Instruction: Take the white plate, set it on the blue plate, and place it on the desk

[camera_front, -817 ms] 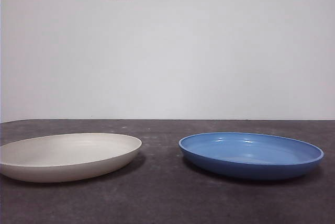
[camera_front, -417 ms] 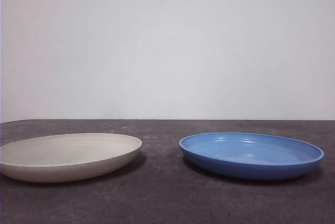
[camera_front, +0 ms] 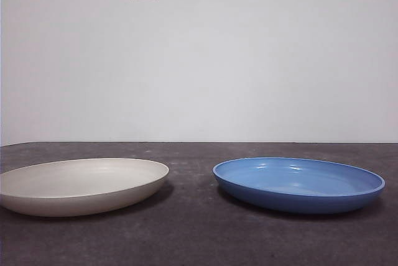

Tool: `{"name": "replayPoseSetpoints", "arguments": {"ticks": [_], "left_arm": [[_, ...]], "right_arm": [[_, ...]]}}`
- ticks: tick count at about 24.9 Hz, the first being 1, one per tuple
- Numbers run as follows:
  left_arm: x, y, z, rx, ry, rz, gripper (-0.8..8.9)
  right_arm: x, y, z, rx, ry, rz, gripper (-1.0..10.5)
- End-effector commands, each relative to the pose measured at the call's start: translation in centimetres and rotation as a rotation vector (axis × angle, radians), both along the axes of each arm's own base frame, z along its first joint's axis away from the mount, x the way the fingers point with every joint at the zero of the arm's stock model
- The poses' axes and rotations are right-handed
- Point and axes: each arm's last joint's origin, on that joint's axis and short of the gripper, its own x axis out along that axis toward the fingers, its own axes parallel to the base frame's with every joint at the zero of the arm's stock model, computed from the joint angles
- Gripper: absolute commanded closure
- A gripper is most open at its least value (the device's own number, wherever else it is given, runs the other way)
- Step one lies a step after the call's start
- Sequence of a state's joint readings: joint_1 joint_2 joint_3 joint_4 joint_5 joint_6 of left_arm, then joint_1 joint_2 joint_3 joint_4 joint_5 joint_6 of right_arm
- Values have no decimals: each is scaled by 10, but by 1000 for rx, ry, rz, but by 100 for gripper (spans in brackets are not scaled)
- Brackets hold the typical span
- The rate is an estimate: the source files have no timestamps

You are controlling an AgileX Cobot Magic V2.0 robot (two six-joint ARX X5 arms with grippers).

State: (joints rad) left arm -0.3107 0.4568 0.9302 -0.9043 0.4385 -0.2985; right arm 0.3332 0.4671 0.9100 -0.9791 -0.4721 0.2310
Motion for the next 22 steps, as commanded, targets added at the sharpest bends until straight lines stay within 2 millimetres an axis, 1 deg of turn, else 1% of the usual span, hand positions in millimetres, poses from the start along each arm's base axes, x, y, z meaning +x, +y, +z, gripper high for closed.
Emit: {"name": "replayPoseSetpoints", "arguments": {"ticks": [1,3,4,6,8,10,11,18,22], "left_arm": [[-2,0,5,8,-38,-18,783],[-2,0,5,7,-40,-18,749],[-2,0,5,7,-40,-19,698],[-2,0,6,7,-41,-18,530],[-2,0,6,10,-44,-20,311],[-2,0,6,11,-47,-21,174],[-2,0,6,11,-46,-21,143],[0,0,5,-31,17,7,157],[13,-4,-2,-8,134,19,157]], "right_arm": [[0,0,4,-14,-35,21,935],[0,0,4,-14,-37,21,919],[0,0,4,-15,-38,20,870],[0,0,4,-15,-38,18,701],[0,0,4,-18,-39,14,483],[0,0,4,-28,-42,-3,359],[0,-1,4,-33,-44,-12,329],[1,-1,4,-42,-46,-29,322],[1,-1,4,-42,-46,-29,322]]}}
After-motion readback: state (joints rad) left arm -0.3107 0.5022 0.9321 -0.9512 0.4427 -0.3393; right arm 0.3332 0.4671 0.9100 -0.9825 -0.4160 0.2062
